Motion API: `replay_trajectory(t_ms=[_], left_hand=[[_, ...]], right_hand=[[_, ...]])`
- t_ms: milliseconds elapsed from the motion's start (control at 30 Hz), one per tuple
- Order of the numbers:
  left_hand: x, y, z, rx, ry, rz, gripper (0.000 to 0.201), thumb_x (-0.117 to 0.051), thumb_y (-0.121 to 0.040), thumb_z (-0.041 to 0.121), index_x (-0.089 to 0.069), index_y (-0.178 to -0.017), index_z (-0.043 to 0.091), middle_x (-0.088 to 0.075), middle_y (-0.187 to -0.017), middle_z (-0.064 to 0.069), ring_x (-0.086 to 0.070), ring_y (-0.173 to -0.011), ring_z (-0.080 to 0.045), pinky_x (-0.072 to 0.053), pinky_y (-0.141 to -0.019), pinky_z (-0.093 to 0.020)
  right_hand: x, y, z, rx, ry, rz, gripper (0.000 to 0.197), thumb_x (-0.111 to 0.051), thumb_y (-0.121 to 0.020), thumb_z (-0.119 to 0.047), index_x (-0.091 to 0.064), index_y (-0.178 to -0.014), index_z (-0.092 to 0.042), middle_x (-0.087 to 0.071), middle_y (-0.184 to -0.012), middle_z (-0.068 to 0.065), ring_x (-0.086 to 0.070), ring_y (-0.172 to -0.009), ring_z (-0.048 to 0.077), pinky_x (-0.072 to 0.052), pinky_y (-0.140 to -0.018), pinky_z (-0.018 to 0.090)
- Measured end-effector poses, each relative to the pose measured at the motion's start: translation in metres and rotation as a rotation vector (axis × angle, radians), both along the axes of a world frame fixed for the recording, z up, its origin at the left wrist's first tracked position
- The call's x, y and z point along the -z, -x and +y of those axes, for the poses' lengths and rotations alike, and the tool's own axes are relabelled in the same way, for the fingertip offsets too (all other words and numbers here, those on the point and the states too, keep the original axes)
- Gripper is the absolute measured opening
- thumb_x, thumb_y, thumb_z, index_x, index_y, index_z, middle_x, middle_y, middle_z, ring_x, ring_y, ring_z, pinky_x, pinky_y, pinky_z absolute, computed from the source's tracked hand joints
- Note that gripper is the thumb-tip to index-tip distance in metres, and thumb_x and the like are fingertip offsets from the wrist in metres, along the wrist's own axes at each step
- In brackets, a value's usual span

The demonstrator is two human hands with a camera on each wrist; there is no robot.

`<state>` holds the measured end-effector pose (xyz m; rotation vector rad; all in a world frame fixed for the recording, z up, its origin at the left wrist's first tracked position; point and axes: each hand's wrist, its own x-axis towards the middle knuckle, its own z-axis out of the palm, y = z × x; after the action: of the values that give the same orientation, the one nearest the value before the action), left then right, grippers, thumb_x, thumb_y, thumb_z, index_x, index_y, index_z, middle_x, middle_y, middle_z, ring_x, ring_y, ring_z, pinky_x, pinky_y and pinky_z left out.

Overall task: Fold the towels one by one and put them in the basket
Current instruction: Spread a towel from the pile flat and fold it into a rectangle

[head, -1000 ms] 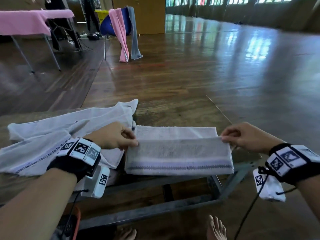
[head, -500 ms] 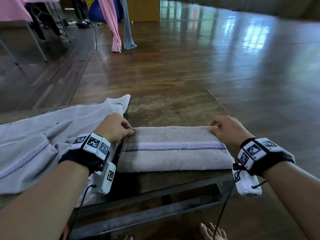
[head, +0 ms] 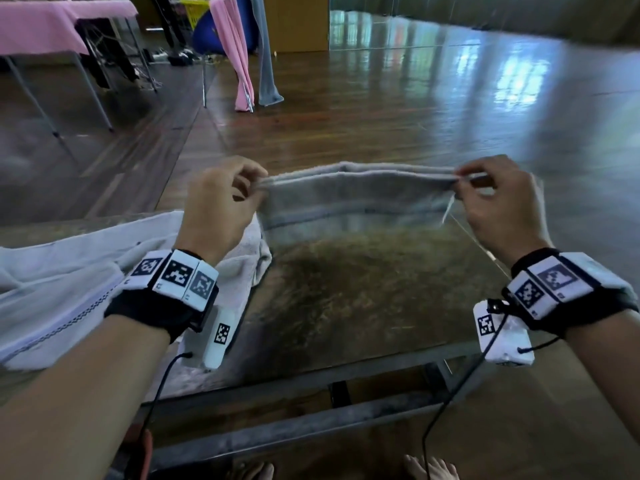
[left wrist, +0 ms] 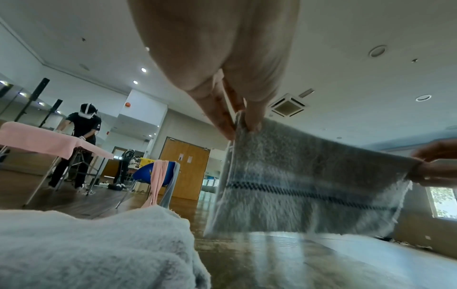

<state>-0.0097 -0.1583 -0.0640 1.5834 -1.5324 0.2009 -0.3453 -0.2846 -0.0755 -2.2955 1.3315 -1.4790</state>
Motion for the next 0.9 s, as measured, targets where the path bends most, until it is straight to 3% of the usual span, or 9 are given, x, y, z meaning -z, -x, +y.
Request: replay_trajectory(t_ms=[67,133,200,267,333,433,533,667,900], left_hand=[[-0.003,-0.001,0.01,0.059,0.039,0.026,0.014,-0.074,-0.083,0.011,-0.07,-0.096,0.016,-0.065,-0.089,0.008,-0.06,-0.076,-0.006,-0.049,-0.067,-0.008],[0.003,-0.003,0.019,0.135,-0.098,0.002,0.014,-0.077,-0.081,0.013,-0.071,-0.089,0.022,-0.065,-0.082,0.012,-0.06,-0.072,-0.004,-0.048,-0.064,-0.012],[0.017,-0.004,0.025,0.18,-0.426,-0.029,0.019,-0.08,-0.076,0.011,-0.071,-0.082,0.025,-0.068,-0.078,0.01,-0.06,-0.067,-0.005,-0.046,-0.064,-0.019],[0.034,-0.002,0.027,0.144,-0.702,-0.041,0.016,-0.081,-0.075,0.016,-0.069,-0.082,0.025,-0.07,-0.08,0.005,-0.059,-0.067,-0.003,-0.044,-0.068,-0.021],[0.048,0.0,0.023,0.028,-0.804,-0.038,0.013,-0.079,-0.079,0.028,-0.069,-0.085,0.02,-0.066,-0.083,0.006,-0.059,-0.075,-0.007,-0.043,-0.073,-0.024],[0.06,0.005,0.013,-0.138,-0.84,-0.019,0.028,-0.072,-0.084,0.035,-0.069,-0.073,0.009,-0.066,-0.075,-0.002,-0.059,-0.073,-0.016,-0.041,-0.065,-0.029],[0.068,0.012,0.009,-0.208,-0.85,-0.019,0.04,-0.069,-0.086,0.036,-0.052,-0.059,0.012,-0.055,-0.059,-0.003,-0.053,-0.06,-0.018,-0.037,-0.057,-0.031],[0.071,0.015,0.007,-0.287,-0.857,0.004,0.041,-0.071,-0.082,0.044,-0.057,-0.064,0.011,-0.059,-0.062,-0.004,-0.058,-0.063,-0.021,-0.038,-0.056,-0.031],[0.067,0.018,0.011,-0.306,-0.78,0.013,0.031,-0.073,-0.079,0.029,-0.069,-0.063,0.004,-0.068,-0.066,-0.006,-0.063,-0.067,-0.025,-0.047,-0.06,-0.033]], right_hand=[[-0.003,0.01,0.01,-0.064,0.04,-0.038,0.009,-0.072,-0.091,-0.014,-0.071,-0.1,-0.017,-0.066,-0.102,-0.001,-0.068,-0.086,0.012,-0.058,-0.076,0.015],[0.002,0.023,0.02,-0.13,-0.06,0.044,0.013,-0.074,-0.089,-0.011,-0.069,-0.097,-0.02,-0.066,-0.099,0.001,-0.066,-0.085,0.014,-0.054,-0.07,0.009],[0.018,0.036,0.03,-0.179,-0.316,0.248,0.016,-0.077,-0.085,-0.01,-0.07,-0.094,-0.021,-0.068,-0.096,0.007,-0.067,-0.086,0.027,-0.057,-0.074,0.025],[0.038,0.045,0.039,-0.159,-0.552,0.492,0.018,-0.08,-0.083,-0.02,-0.072,-0.099,-0.021,-0.068,-0.101,0.009,-0.065,-0.094,0.029,-0.052,-0.092,0.042],[0.054,0.049,0.042,-0.1,-0.634,0.522,0.022,-0.077,-0.087,-0.029,-0.07,-0.105,-0.019,-0.067,-0.104,0.004,-0.061,-0.1,0.023,-0.045,-0.1,0.043],[0.064,0.043,0.036,0.007,-0.664,0.469,0.021,-0.068,-0.093,-0.036,-0.065,-0.1,-0.016,-0.066,-0.094,0.0,-0.059,-0.097,0.023,-0.046,-0.094,0.039],[0.073,0.039,0.029,0.088,-0.723,0.495,0.027,-0.06,-0.096,-0.043,-0.062,-0.082,-0.02,-0.063,-0.086,-0.001,-0.059,-0.09,0.024,-0.045,-0.081,0.038],[0.077,0.036,0.023,0.106,-0.762,0.459,0.043,-0.061,-0.096,-0.041,-0.063,-0.064,-0.012,-0.065,-0.071,0.005,-0.061,-0.071,0.02,-0.04,-0.061,0.032],[0.057,0.033,0.027,0.153,-0.767,0.391,0.032,-0.059,-0.091,-0.034,-0.062,-0.064,-0.018,-0.067,-0.09,0.012,-0.06,-0.093,0.031,-0.052,-0.09,0.047]])
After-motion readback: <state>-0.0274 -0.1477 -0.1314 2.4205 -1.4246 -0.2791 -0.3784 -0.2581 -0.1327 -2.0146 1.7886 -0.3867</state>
